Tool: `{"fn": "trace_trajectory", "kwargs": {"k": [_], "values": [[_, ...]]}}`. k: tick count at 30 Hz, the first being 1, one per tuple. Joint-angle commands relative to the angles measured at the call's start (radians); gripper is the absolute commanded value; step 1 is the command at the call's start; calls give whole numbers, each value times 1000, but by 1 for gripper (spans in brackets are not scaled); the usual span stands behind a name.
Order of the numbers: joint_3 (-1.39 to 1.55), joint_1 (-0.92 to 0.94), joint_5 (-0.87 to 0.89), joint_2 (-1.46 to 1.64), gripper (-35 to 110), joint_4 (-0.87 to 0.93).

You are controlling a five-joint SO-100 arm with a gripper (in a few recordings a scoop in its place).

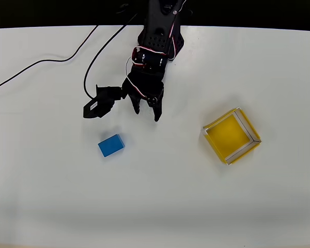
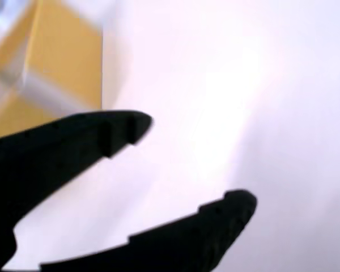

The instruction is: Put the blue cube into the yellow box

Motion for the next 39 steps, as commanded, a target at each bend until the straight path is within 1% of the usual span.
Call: {"fn": "trace_trajectory", "kwargs": {"k": [1,3,5,12,18,21,33,39], "values": [[-330,69,77,-179,45,-86],[-430,95,132,-276,48,-81],[-535,123,190,-374,51,-40],[-819,204,347,-672,54,110],[-963,247,407,-850,54,227],[-1020,267,428,-930,55,255],[-1238,275,407,-1209,54,408],[-1315,278,379,-1313,52,425]]}}
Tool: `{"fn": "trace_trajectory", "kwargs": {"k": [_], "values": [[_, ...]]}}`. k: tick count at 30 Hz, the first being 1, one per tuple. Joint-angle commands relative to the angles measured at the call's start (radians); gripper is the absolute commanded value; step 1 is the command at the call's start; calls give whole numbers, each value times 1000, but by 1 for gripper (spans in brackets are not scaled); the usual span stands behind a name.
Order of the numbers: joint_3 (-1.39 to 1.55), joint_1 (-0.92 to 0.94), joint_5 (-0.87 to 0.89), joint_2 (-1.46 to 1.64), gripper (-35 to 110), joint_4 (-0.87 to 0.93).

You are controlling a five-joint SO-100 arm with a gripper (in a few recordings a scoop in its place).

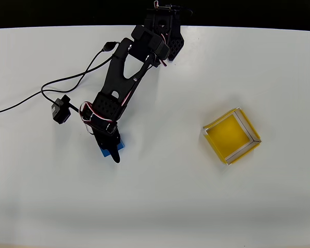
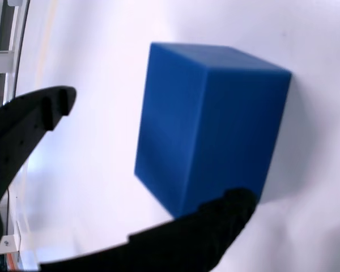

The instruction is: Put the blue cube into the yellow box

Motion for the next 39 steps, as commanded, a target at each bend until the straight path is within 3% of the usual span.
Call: {"fn": "trace_trajectory", "kwargs": {"k": [1,18,28,39], "values": [[-124,25,-31,14,52,20],[-181,2,-150,-114,40,-58],[-167,-37,-183,-92,22,-97],[29,-130,-305,137,13,-176]]}}
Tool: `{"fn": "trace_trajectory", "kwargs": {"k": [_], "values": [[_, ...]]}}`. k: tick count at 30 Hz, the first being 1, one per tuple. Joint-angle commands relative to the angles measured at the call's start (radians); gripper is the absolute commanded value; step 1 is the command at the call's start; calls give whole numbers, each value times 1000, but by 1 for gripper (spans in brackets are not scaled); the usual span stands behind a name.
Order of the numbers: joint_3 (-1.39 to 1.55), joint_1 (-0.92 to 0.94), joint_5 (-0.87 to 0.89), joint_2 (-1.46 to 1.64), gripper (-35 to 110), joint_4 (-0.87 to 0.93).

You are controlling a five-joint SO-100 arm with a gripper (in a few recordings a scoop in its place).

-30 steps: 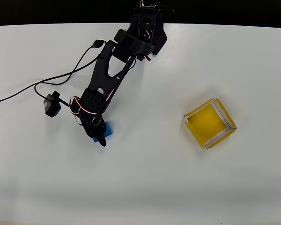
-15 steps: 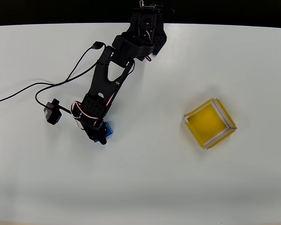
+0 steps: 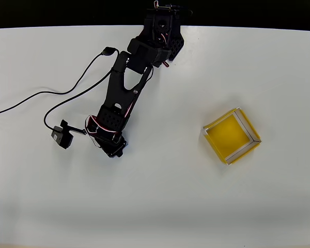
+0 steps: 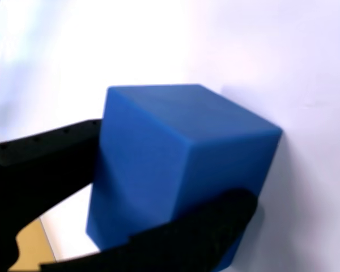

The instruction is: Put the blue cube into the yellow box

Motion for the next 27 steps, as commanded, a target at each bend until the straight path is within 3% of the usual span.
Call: {"fn": "trace_trajectory", "kwargs": {"k": [1,12,27], "values": [[34,-58,-48,270,13,-18],[69,-379,-152,623,15,8],[121,-890,-290,730,15,-60]]}}
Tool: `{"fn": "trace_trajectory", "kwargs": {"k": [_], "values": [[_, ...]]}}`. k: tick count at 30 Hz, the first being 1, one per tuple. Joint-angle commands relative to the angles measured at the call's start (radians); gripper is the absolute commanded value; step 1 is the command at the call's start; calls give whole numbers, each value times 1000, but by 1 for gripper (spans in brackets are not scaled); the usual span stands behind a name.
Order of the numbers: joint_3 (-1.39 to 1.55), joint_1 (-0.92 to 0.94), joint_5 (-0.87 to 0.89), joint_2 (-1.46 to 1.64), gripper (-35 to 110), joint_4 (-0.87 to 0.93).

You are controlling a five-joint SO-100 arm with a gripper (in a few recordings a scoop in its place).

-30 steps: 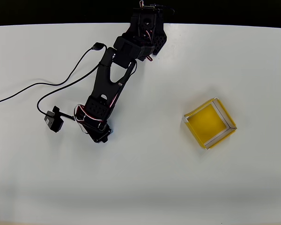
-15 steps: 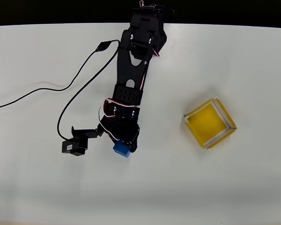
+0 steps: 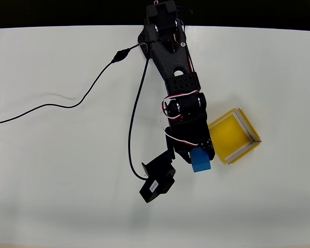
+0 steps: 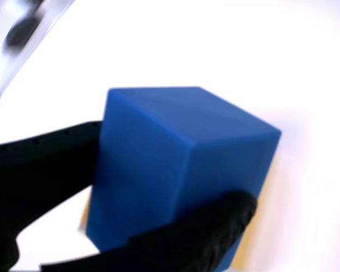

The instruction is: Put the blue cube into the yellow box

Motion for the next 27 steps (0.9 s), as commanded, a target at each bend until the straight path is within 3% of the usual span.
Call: {"fn": "trace_trajectory", "kwargs": {"k": [1,7,10,27], "values": [[28,-155,-44,144,15,-78],[181,-310,-112,158,17,-287],[186,-347,-110,118,17,-299],[198,-324,-69,-117,16,-445]]}}
